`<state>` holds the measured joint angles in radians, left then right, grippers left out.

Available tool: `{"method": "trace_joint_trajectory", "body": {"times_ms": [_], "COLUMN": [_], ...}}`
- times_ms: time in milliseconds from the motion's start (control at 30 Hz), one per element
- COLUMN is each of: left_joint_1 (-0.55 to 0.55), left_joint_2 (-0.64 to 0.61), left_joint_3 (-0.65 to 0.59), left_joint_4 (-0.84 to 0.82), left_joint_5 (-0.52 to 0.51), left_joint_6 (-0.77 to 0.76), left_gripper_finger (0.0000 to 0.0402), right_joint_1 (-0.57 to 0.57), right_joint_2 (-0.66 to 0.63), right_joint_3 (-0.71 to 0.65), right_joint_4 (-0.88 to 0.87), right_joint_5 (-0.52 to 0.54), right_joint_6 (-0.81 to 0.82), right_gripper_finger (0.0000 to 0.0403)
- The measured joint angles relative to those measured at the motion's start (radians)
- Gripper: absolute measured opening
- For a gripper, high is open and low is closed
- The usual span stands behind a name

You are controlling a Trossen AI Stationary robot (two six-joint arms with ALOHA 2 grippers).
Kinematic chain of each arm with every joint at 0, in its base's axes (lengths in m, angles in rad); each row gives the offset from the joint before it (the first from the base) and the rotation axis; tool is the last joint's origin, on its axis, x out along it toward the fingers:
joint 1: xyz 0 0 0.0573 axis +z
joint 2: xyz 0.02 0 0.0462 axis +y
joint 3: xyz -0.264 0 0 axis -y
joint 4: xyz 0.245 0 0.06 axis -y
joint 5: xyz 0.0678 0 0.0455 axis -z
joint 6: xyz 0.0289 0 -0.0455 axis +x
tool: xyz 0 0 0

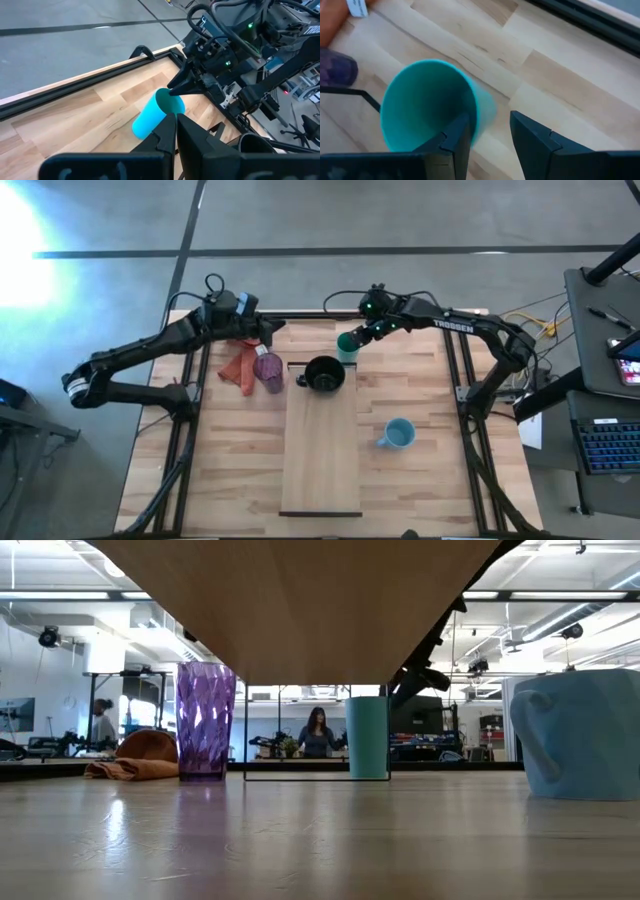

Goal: Stack small to large cups/mugs on shelf
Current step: Put the blue cup on the shelf

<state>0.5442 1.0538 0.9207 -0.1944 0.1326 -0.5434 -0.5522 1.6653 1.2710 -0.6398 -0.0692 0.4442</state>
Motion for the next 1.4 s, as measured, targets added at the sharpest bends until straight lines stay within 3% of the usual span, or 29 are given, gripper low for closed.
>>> {"method": "trace_joint_trajectory", "body": {"times_ms": [1000, 1233, 1400], "left_joint_1": [-0.001, -0.001, -0.001], "left_joint_2": [0.004, -0.003, -0.008], "left_joint_3": [-0.015, -0.015, -0.016], "left_joint_4": [0.004, 0.004, 0.003], "left_joint_5": [-0.002, -0.002, 0.0], "left_joint_6": [0.008, 0.008, 0.022], "left_gripper_finger": [0.0, 0.0, 0.0], "right_joint_1": [0.005, 0.013, 0.053], "right_joint_2": [-0.002, -0.028, -0.116], "right_joint_3": [0.047, 0.104, 0.107], "right_joint_4": [-0.003, -0.182, -0.354], "right_joint_5": [-0.008, -0.005, 0.017], "right_joint_6": [-0.06, -0.112, -0.123], "right_gripper_finger": [0.013, 0.013, 0.013]}}
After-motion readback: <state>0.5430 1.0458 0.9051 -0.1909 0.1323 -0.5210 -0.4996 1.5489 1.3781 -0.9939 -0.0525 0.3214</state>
